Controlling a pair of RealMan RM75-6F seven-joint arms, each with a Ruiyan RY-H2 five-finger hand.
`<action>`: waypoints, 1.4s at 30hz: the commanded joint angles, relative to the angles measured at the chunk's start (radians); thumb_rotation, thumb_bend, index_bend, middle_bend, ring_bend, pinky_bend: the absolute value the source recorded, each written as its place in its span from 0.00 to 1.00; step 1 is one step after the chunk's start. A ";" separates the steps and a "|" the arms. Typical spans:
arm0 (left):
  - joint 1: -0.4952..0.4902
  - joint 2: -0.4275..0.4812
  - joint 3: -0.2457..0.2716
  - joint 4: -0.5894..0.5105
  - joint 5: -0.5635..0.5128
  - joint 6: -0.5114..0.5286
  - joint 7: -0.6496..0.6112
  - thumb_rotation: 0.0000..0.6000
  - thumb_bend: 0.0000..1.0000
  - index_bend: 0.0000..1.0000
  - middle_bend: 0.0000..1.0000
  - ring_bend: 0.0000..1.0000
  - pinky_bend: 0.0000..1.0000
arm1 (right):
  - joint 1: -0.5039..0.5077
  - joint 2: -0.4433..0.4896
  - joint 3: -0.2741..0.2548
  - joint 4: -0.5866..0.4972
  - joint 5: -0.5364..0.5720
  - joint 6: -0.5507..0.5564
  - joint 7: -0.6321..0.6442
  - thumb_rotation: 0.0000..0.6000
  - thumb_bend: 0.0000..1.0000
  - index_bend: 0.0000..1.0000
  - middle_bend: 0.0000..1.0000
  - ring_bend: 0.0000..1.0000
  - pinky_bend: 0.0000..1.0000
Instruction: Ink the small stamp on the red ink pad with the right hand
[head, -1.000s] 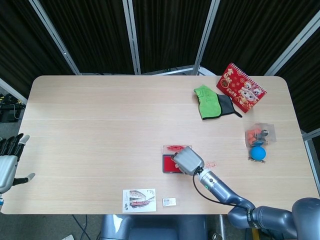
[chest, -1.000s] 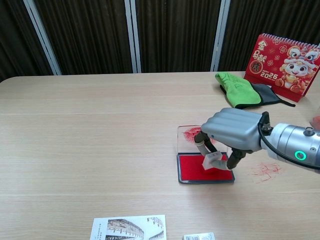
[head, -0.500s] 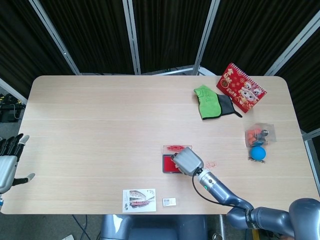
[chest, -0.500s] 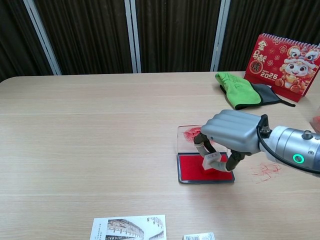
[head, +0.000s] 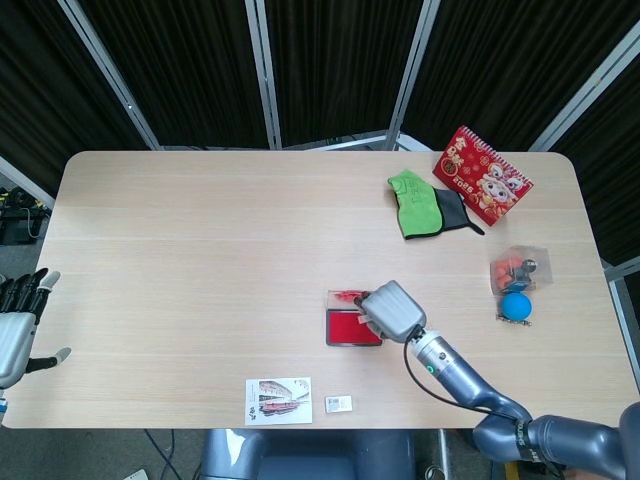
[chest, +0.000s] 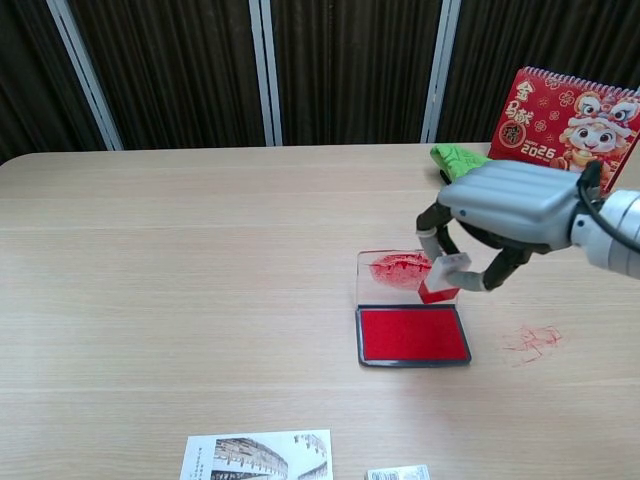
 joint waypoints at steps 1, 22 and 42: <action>0.001 0.001 0.001 -0.001 0.001 0.001 0.000 1.00 0.00 0.00 0.00 0.00 0.00 | -0.023 0.048 -0.008 -0.005 -0.004 0.020 0.027 1.00 0.45 0.55 0.56 0.73 1.00; -0.005 -0.005 0.002 -0.006 -0.005 -0.008 0.017 1.00 0.00 0.00 0.00 0.00 0.00 | -0.086 -0.044 -0.085 0.317 -0.014 -0.013 0.201 1.00 0.45 0.54 0.56 0.73 1.00; -0.004 -0.004 0.003 -0.004 -0.005 -0.005 0.016 1.00 0.00 0.00 0.00 0.00 0.00 | -0.095 -0.039 -0.087 0.332 -0.033 -0.015 0.224 1.00 0.29 0.36 0.45 0.73 1.00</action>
